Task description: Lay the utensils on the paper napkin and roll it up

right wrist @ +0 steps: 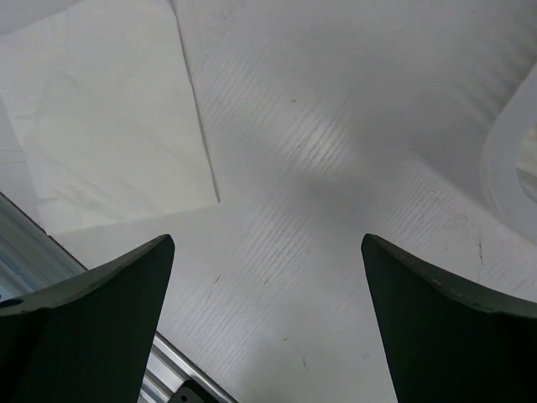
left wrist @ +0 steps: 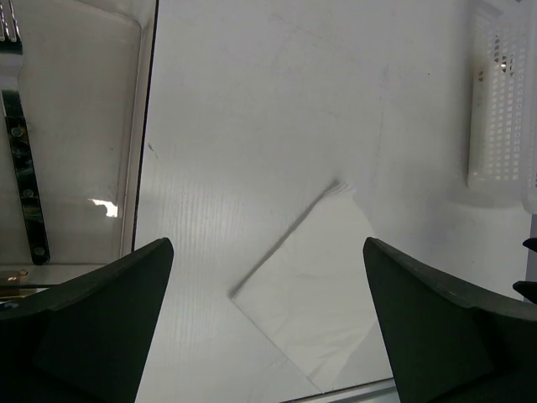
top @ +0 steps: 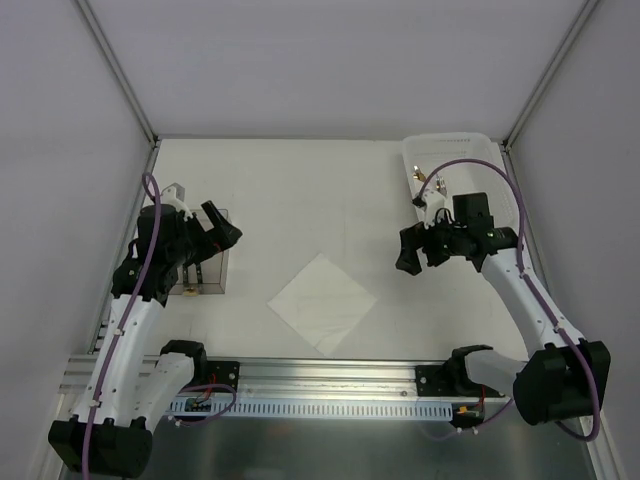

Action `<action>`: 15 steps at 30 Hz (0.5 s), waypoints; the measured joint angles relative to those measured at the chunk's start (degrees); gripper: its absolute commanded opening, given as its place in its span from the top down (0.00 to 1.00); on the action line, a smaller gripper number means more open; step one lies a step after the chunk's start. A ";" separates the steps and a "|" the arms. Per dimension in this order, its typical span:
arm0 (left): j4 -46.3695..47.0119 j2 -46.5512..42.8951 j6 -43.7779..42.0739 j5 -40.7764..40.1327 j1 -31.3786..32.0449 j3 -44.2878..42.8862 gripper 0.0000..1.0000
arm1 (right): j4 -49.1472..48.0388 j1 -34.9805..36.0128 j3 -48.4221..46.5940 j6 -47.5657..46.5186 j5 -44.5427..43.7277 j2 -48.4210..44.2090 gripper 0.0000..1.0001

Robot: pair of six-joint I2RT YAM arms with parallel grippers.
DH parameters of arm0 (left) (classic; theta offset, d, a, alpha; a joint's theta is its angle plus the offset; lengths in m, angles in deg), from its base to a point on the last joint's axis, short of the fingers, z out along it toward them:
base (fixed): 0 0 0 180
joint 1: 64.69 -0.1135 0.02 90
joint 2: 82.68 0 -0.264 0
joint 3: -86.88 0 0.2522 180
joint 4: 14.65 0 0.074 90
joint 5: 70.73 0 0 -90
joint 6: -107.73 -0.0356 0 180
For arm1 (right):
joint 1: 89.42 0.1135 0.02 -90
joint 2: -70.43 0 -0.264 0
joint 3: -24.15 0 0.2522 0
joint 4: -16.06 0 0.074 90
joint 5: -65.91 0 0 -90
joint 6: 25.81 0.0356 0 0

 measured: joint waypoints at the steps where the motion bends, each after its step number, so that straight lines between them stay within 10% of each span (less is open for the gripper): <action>1: 0.00 0.31 0.00 0.07 0.00 0.00 0.01 | 0.04 0.61 0.09 0.00 0.00 0.00 0.01; 15: -0.81 1.79 4.79 0.24 -0.07 -4.90 0.01 | -3.93 24.96 0.17 6.08 -6.64 8.13 0.01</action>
